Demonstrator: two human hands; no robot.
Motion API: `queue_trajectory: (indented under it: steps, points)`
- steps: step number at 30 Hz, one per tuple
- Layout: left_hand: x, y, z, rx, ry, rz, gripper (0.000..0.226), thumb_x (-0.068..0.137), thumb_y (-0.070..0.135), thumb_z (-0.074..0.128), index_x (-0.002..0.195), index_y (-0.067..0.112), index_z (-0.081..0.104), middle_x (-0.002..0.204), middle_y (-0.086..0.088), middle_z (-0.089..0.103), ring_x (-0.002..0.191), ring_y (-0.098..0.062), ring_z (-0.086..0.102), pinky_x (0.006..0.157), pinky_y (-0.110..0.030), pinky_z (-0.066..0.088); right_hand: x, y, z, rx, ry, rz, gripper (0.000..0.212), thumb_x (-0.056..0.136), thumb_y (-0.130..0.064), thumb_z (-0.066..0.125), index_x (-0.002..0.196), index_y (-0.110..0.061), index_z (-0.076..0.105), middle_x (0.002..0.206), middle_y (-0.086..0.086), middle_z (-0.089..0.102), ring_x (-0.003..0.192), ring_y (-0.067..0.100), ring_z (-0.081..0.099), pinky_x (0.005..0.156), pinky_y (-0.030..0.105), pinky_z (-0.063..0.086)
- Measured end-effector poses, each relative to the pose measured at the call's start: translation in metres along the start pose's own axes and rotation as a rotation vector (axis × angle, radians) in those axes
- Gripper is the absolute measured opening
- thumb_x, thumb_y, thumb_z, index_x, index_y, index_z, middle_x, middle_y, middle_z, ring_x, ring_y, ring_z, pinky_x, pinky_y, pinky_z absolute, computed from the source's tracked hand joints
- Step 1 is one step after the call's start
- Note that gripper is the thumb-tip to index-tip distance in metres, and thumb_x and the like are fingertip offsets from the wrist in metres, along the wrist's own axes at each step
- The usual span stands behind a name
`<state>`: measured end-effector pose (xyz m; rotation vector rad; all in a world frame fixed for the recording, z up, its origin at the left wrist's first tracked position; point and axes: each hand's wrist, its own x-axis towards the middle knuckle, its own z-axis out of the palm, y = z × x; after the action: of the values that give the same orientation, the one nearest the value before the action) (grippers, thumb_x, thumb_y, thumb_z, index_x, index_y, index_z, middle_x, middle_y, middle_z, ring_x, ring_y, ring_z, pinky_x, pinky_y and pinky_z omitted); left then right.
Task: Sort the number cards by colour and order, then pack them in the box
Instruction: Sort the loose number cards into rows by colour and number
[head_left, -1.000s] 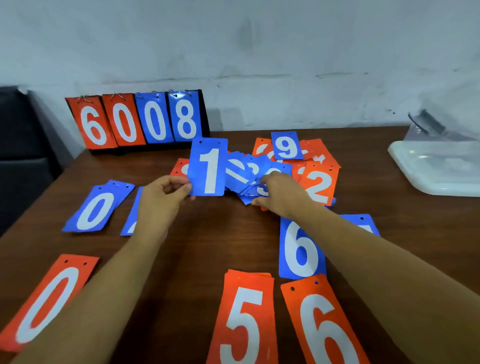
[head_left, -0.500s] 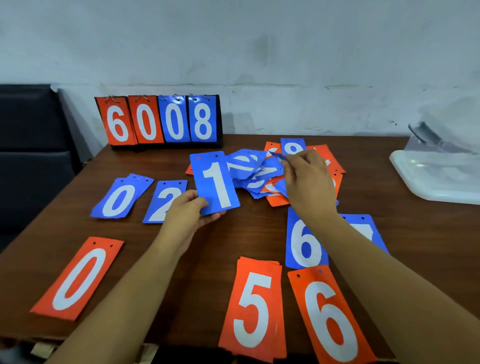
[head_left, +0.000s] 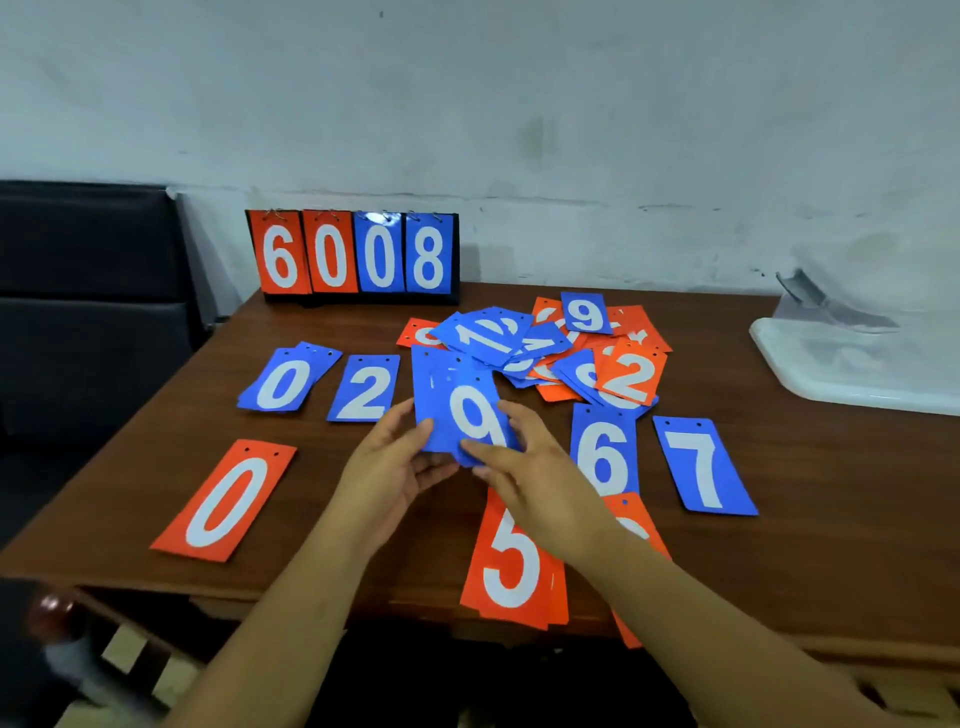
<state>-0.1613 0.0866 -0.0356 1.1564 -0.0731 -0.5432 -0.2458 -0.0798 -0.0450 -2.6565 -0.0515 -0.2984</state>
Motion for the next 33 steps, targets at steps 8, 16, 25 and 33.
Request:
queue_trajectory:
  steps: [8, 16, 25, 33]
  points:
    - [-0.022, 0.007, -0.035, 0.281, 0.066, 0.111, 0.042, 0.086, 0.006, 0.069, 0.124, 0.019, 0.057, 0.116, -0.002, 0.071, 0.106, -0.022, 0.069, 0.089, -0.047, 0.055, 0.009, -0.045, 0.010, 0.504, 0.165, 0.262, 0.052, 0.086, -0.048, 0.067, 0.132, -0.031, 0.051, 0.134, -0.013, 0.041, 0.120, 0.001, 0.048, 0.087, 0.021, 0.054]
    - [-0.011, 0.030, -0.079, 0.457, 0.256, 0.141, 0.018, 0.094, 0.016, 0.062, 0.112, 0.018, 0.060, 0.108, 0.001, 0.072, 0.093, -0.017, 0.071, 0.063, -0.032, 0.058, 0.068, -0.053, 0.030, 0.816, 0.109, 0.520, 0.027, 0.091, -0.028, 0.067, 0.099, -0.003, 0.062, 0.096, 0.003, 0.073, 0.084, 0.016, 0.072, 0.074, 0.047, 0.060]
    - [0.031, 0.068, -0.144, 0.616, 0.643, 0.120, 0.033, 0.097, 0.012, 0.046, 0.129, 0.016, 0.051, 0.118, 0.000, 0.054, 0.092, -0.014, 0.058, 0.060, -0.028, 0.046, 0.155, -0.057, 0.070, 0.506, -0.136, 0.333, 0.015, 0.098, -0.038, 0.048, 0.085, -0.031, 0.045, 0.084, -0.016, 0.049, 0.077, 0.003, 0.048, 0.065, 0.022, 0.040]
    - [0.058, 0.069, -0.151, 0.717, 0.558, 0.120, 0.031, 0.092, 0.002, 0.042, 0.117, 0.013, 0.055, 0.094, 0.002, 0.059, 0.076, -0.010, 0.055, 0.061, -0.025, 0.043, 0.149, -0.037, 0.075, 0.353, -0.245, 0.266, 0.032, 0.099, -0.043, 0.046, 0.126, -0.027, 0.051, 0.120, -0.010, 0.057, 0.112, 0.015, 0.057, 0.074, 0.021, 0.041]
